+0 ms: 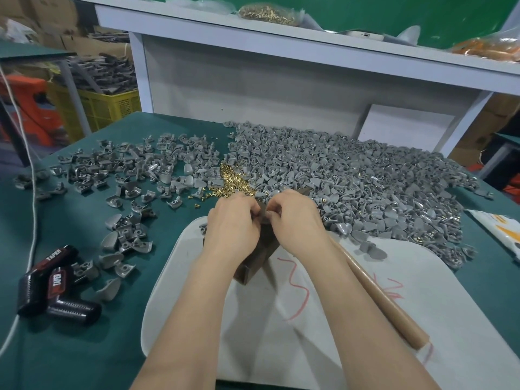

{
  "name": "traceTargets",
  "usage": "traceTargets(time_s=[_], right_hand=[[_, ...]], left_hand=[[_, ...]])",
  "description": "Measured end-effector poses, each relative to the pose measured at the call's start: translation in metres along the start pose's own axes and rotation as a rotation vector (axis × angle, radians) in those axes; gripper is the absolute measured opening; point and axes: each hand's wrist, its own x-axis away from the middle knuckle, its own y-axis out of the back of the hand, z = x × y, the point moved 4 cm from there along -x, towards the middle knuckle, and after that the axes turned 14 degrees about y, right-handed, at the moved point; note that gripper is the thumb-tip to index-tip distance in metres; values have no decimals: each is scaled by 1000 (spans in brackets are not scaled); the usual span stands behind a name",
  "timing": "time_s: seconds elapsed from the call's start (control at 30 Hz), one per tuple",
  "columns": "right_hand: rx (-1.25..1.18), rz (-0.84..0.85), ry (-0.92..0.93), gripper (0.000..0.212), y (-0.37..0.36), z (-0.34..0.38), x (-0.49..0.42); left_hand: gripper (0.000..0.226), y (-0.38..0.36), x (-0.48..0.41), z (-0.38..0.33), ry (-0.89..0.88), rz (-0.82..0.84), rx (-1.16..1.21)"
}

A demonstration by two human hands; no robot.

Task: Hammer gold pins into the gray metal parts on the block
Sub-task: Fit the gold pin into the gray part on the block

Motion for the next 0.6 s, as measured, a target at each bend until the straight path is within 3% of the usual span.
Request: traceTargets(time_s=[0.47,0.53,0.6], right_hand=[[280,29,50,14,0,10,-8],[243,25,49,13,-1,8,-8],[56,-11,24,14,-1,0,-3]], left_hand=[[16,2,1,-1,-11,-11,-47],[13,2,0,1,-1,-13,-39],[8,1,1,2,20,-8,-6]])
